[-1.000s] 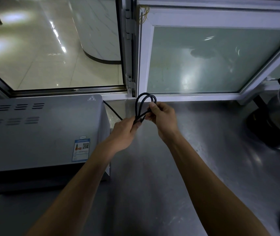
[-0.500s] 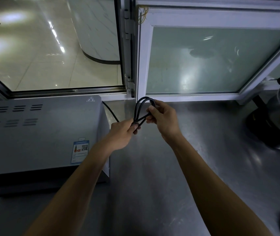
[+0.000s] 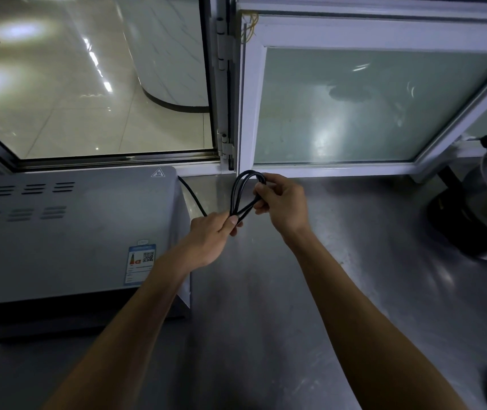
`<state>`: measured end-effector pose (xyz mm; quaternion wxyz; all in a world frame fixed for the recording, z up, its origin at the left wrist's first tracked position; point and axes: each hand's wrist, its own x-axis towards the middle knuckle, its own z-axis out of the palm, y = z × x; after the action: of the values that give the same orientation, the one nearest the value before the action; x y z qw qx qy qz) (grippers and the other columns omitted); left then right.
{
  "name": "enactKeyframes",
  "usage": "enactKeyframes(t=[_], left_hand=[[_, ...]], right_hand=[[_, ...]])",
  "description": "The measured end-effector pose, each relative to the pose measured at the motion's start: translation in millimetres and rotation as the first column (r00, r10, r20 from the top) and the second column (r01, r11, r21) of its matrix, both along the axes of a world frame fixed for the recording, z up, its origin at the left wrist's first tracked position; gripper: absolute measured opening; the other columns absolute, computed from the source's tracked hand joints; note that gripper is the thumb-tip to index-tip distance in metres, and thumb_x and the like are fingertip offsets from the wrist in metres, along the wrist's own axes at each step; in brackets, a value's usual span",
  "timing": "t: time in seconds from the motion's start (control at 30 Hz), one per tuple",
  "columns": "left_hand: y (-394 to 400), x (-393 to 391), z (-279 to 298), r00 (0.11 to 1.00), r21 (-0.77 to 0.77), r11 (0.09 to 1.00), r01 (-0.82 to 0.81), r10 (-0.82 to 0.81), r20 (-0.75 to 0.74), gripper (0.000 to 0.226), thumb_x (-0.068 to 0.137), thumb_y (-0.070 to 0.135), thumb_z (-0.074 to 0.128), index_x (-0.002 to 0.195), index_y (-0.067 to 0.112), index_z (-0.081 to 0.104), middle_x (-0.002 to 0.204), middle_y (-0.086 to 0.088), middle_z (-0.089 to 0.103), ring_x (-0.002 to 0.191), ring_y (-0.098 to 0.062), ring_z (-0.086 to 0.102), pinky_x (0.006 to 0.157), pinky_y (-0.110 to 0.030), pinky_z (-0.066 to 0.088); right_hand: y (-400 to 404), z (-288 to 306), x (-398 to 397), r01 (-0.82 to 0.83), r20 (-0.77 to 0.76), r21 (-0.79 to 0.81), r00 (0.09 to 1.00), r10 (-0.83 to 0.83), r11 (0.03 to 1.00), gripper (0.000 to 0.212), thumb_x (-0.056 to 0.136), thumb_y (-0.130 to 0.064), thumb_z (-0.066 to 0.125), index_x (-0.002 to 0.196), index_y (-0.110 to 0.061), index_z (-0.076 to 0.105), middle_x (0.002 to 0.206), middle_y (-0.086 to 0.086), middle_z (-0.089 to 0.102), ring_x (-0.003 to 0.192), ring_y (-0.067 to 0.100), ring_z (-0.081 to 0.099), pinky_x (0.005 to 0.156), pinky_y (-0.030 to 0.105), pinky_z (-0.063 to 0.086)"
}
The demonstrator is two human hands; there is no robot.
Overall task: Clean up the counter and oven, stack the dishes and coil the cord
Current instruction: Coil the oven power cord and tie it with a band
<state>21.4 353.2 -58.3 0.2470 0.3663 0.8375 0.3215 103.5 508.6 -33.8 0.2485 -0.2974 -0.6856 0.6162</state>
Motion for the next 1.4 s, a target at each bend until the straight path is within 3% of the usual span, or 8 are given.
enactKeyframes(t=[0.7,0.8,0.87,0.93,1.0,1.1,1.23,1.4], left_hand=[[40,-37,35,0.948,0.284,0.907,-0.310,0.273,0.162,0.033,0.107,0.030,0.035,0.084,0.025,0.057,0.076,0.007,0.057,0.067,-0.009,0.051,0.064,-0.030,0.038],[50,-47,49,0.947,0.318,0.896,-0.309,0.261,0.186,0.035,0.108,0.031,0.034,0.090,0.016,0.061,0.076,0.005,0.058,0.069,-0.012,0.051,0.065,-0.024,0.040],[56,-55,59,0.941,0.339,0.885,-0.319,0.253,0.226,0.035,0.108,0.029,0.035,0.095,0.013,0.062,0.078,0.004,0.059,0.069,-0.009,0.053,0.059,-0.013,0.039],[62,-66,67,0.944,0.364,0.877,-0.315,0.248,0.220,0.036,0.107,0.032,0.035,0.093,0.014,0.062,0.081,-0.003,0.062,0.072,-0.015,0.055,0.067,-0.019,0.041],[66,-77,76,0.946,0.401,0.861,-0.312,0.245,0.211,0.041,0.107,0.034,0.034,0.092,0.009,0.062,0.079,-0.006,0.061,0.073,-0.020,0.054,0.072,-0.032,0.040],[70,-90,91,0.948,0.447,0.839,-0.309,0.234,0.216,0.042,0.108,0.029,0.034,0.093,-0.001,0.060,0.074,-0.003,0.056,0.069,-0.015,0.052,0.069,-0.026,0.040],[75,-104,100,0.943,0.478,0.821,-0.314,0.209,0.261,0.035,0.108,0.027,0.037,0.090,0.011,0.061,0.078,0.001,0.061,0.068,-0.009,0.055,0.068,-0.020,0.044],[74,-111,94,0.944,0.500,0.809,-0.308,0.193,0.269,0.037,0.108,0.025,0.036,0.089,0.007,0.062,0.071,0.000,0.058,0.063,-0.005,0.053,0.066,-0.019,0.044]], right_hand=[[22,53,-38,-0.045,0.025,0.291,0.999,0.040,0.956,0.030,0.095,-0.023,0.064,0.124,-0.016,0.066,0.098,0.001,0.072,0.084,0.013,0.070,0.081,0.039,0.060],[34,73,-50,-0.002,-0.008,0.390,1.000,0.006,0.921,0.029,0.096,-0.024,0.063,0.123,-0.017,0.067,0.103,-0.001,0.071,0.087,0.010,0.067,0.081,0.035,0.060],[44,92,-62,0.038,-0.036,0.457,0.999,-0.024,0.888,0.029,0.097,-0.025,0.062,0.124,-0.017,0.067,0.107,0.000,0.071,0.086,0.009,0.066,0.074,0.019,0.057],[54,114,-74,0.073,-0.050,0.569,0.997,-0.054,0.819,0.030,0.098,-0.025,0.061,0.126,-0.015,0.066,0.112,0.000,0.070,0.086,0.007,0.063,0.071,0.005,0.047],[63,133,-87,0.089,-0.062,0.655,0.996,-0.064,0.750,0.031,0.098,-0.025,0.061,0.127,-0.014,0.065,0.115,0.002,0.069,0.088,0.008,0.062,0.076,0.010,0.047],[73,153,-110,0.118,-0.092,0.724,0.993,-0.075,0.679,0.030,0.098,-0.024,0.061,0.126,-0.012,0.065,0.113,0.005,0.069,0.089,0.013,0.063,0.082,0.025,0.053],[89,168,-139,0.140,-0.125,0.762,0.990,-0.069,0.632,0.021,0.097,-0.020,0.061,0.116,-0.015,0.070,0.105,0.001,0.064,0.082,0.011,0.059,0.069,0.009,0.043],[105,163,-165,0.131,-0.056,0.785,0.988,-0.141,0.606,0.017,0.097,-0.024,0.060,0.101,-0.012,0.071,0.098,0.006,0.056,0.074,0.010,0.050,0.062,0.012,0.033]])
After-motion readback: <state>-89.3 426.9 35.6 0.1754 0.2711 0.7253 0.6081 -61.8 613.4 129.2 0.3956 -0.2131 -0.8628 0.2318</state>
